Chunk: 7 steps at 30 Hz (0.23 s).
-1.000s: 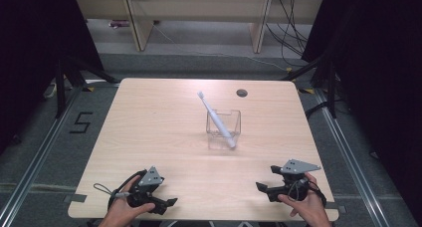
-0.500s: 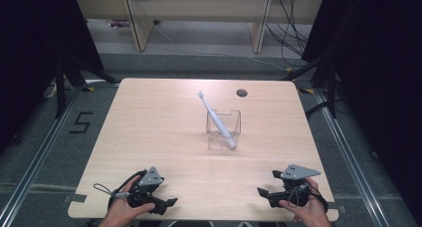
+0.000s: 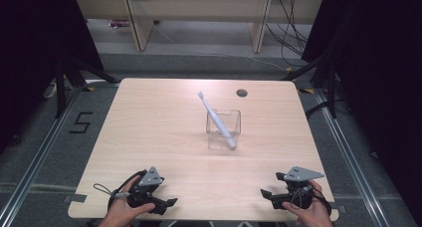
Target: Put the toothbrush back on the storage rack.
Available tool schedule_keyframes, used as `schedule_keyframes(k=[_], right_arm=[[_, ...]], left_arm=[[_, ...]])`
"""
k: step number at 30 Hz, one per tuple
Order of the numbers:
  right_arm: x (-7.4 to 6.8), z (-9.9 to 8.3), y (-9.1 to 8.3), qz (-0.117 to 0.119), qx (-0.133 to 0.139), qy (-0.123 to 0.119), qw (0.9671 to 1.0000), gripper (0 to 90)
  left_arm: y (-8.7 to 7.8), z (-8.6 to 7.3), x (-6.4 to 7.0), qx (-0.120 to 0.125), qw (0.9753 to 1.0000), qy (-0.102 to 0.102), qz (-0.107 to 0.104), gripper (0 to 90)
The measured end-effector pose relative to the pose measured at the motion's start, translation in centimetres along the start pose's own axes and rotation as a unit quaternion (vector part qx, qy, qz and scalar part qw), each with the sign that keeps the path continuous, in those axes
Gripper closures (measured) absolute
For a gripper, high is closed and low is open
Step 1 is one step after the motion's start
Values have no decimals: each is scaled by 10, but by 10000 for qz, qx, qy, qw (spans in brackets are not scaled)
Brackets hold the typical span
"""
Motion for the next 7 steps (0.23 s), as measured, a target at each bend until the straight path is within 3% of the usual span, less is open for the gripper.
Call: schedule_keyframes(k=[2,4,7], right_arm=[[-1,-1,0,-38,-18,73,10000,164],[1,-1,0,-54,-28,-27,10000,164],[-1,-1,2,38,-83,104,9999,164]], left_arm=[[1,0,2,37,9999,-91,-30,149],[1,0,1,37,10000,-78,-35,149],[0,0,1,2,10000,-3,-21,149]])
Point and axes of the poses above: each handheld gripper's, and its own axes: y roughly forward along the jaws, z roughly out of its top, x roughly to its right, the point moved 1 cm from there along y, roughly forward along the jaws, and after that the axes turned 1 degree about y, right-handed, at the moved point
